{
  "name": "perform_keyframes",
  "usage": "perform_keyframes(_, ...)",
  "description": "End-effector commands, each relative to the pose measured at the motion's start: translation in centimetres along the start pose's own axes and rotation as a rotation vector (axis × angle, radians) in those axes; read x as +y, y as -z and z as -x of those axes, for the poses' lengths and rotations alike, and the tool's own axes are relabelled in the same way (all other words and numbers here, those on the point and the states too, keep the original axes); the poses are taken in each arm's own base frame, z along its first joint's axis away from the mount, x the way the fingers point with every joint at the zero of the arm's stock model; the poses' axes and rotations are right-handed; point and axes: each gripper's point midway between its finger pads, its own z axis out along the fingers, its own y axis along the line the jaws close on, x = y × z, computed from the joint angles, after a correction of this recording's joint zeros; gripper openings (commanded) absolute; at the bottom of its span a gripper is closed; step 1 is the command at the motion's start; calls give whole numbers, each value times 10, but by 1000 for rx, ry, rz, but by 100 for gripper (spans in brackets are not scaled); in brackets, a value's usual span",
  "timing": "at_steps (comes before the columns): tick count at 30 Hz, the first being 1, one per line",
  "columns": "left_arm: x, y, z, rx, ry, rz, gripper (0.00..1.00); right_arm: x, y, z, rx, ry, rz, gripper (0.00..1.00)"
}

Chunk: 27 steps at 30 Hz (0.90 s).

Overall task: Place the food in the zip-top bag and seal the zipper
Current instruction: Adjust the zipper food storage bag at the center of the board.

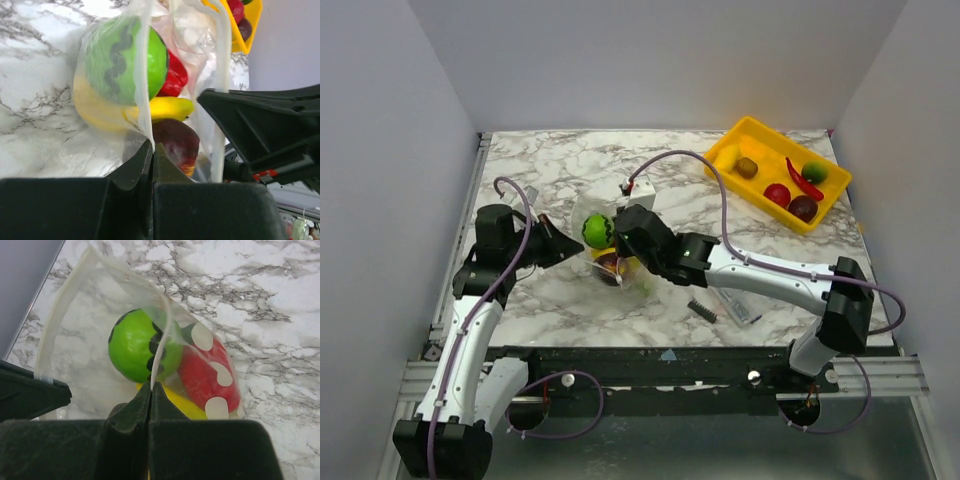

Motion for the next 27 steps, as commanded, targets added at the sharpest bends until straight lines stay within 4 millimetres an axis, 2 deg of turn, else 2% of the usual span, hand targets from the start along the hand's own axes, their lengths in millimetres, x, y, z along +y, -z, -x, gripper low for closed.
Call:
perform_keyframes(1, -52, 25, 42, -116, -104, -97, 0, 17, 23, 66, -131, -13, 31, 0)
perform_keyframes(4, -65, 35, 50, -142, -127, -120, 0, 22, 42, 94, -193, -58, 74, 0)
perform_keyframes(7, -59, 33, 46, -139, -138, -109, 0, 22, 50, 95, -207, -105, 111, 0)
perform_keyframes(10, -39, 24, 37, -118, -133, -57, 0, 15, 42, 72, -176, -121, 98, 0)
perform_keyframes(14, -11, 10, 25, -87, -123, 5, 0, 11, 19, 33, -97, -89, 64, 0)
perform_keyframes(16, -6, 7, 24, -71, -119, 20, 0, 9, 12, 25, -72, -55, 35, 0)
perform_keyframes(19, -15, 9, 30, -68, -126, 4, 0, 8, 11, 35, -85, -19, 7, 0)
perform_keyframes(22, -27, 14, 40, -95, -149, -20, 0, 14, 19, 53, -115, -14, 37, 0)
perform_keyframes(27, -26, 13, 48, -92, -192, 0, 0, 23, 26, 64, -122, -15, 75, 0)
